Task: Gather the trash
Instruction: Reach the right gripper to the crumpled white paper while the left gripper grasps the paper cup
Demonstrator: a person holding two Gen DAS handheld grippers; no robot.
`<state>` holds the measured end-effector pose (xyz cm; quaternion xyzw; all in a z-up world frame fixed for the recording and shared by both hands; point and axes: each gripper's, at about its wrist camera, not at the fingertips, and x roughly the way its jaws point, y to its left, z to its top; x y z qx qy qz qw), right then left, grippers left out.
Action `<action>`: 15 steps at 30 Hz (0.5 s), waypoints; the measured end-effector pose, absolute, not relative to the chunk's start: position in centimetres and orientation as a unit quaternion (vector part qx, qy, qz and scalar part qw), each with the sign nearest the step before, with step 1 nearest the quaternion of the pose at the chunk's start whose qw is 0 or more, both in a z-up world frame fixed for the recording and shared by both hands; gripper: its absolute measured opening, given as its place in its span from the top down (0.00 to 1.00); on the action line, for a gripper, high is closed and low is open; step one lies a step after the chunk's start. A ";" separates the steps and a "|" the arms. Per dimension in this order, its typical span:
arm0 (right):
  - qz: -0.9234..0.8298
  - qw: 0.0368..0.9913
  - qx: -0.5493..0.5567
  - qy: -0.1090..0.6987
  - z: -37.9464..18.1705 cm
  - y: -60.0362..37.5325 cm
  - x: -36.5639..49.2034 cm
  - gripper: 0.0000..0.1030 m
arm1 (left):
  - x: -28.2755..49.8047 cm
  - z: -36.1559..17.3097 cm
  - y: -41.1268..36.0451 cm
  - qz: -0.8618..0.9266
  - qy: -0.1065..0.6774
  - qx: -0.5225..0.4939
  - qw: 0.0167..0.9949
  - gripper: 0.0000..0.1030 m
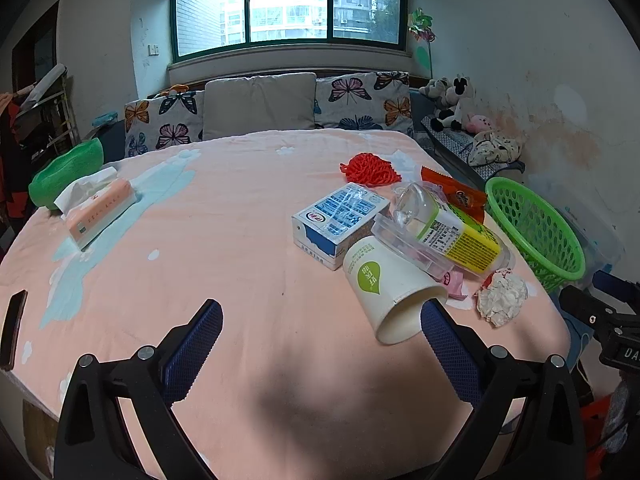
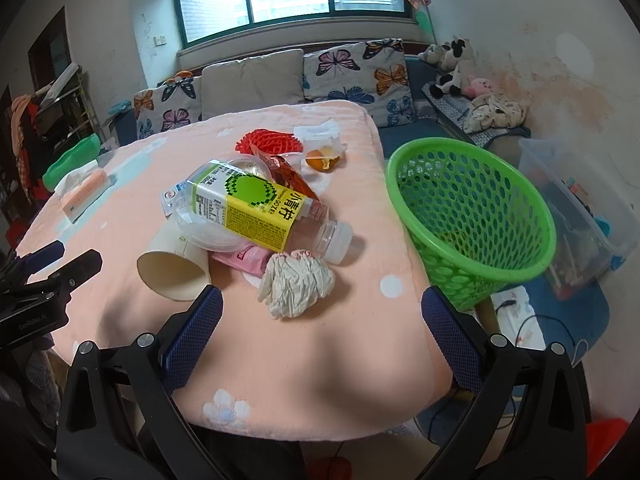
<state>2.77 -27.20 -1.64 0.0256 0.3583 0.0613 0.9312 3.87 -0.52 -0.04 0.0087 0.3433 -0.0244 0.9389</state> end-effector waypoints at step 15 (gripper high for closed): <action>0.086 0.924 0.022 0.372 -2.7 -27.4 5.1 0.04 | 6.1 -2.4 -1.6 -0.064 0.370 0.030 0.926 0.19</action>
